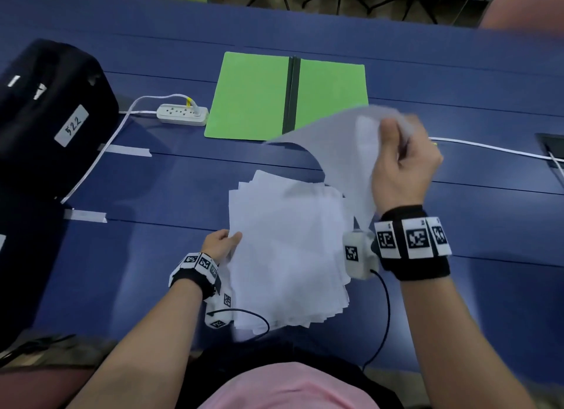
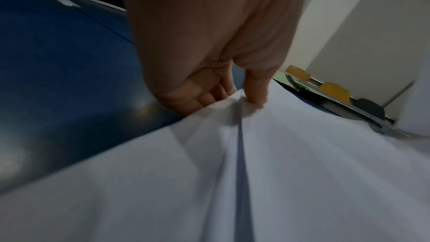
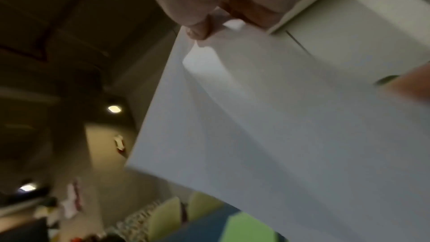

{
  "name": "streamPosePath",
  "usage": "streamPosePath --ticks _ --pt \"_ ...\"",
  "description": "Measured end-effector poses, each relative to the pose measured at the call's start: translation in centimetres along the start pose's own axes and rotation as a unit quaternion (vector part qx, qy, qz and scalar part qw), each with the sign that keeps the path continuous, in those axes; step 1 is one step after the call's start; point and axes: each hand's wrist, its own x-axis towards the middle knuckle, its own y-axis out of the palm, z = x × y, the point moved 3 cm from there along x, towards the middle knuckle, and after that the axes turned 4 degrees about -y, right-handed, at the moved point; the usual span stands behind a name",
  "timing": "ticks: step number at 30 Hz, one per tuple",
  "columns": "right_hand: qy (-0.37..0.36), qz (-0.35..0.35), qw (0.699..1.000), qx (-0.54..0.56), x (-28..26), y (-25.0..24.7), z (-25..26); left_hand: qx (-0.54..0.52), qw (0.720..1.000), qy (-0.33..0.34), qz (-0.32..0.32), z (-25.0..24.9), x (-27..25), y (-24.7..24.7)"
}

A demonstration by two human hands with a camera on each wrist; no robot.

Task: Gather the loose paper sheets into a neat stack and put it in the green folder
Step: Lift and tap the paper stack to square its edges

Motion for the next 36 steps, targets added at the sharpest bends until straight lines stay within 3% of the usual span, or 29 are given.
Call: streamPosePath --ticks 3,6,9,12,17,19,21,23,25,27,31,33,36 --pt "0.014 -0.004 0.999 0.043 1.8 1.6 0.6 0.012 0.999 0.025 0.037 -0.6 -0.5 0.2" --pt "0.111 0.084 0.990 -0.015 0.2 3.9 -3.5 0.033 0.996 0.050 0.062 -0.9 -1.0 0.4" --pt "0.191 0.189 0.954 -0.132 -4.4 5.0 -8.7 0.036 0.995 0.047 0.083 -0.7 -1.7 0.8" --pt "0.261 0.237 0.918 -0.181 -9.1 4.7 -11.8 0.011 0.996 0.010 0.082 -0.1 -1.9 1.0" --pt "0.404 0.260 0.862 -0.163 -14.2 4.5 -13.3 -0.107 0.981 -0.086 0.139 -0.6 -2.0 1.6" --pt "0.442 0.292 0.839 -0.126 -15.5 4.8 -13.5 -0.095 0.984 -0.086 0.120 -1.2 -2.3 2.2" --pt "0.459 0.275 0.838 -0.110 -16.0 4.3 -14.1 -0.045 0.994 -0.059 0.081 -1.4 -2.1 2.5" --pt "0.487 0.192 0.837 -0.160 -16.1 2.2 -15.4 0.014 0.998 -0.036 0.052 -1.4 -1.8 2.6" --pt "0.530 0.136 0.803 -0.238 -16.2 -0.7 -16.2 0.022 0.998 -0.036 0.041 -1.2 -1.4 2.6" --pt "0.555 0.137 0.784 -0.242 -16.6 -2.7 -16.9 0.014 0.999 -0.036 0.025 -1.2 -1.3 2.8" --pt "0.519 0.177 0.813 -0.195 -17.0 -3.0 -17.7 0.026 0.998 -0.045 -0.021 -1.0 -1.2 3.0" --pt "0.476 0.162 0.842 -0.194 -16.7 -3.0 -17.5 0.013 0.997 -0.052 -0.053 -0.7 -1.1 2.8" --pt "0.444 0.131 0.863 -0.202 -16.2 -2.6 -16.7 -0.003 0.995 -0.057 -0.079 -0.1 -1.1 2.4"
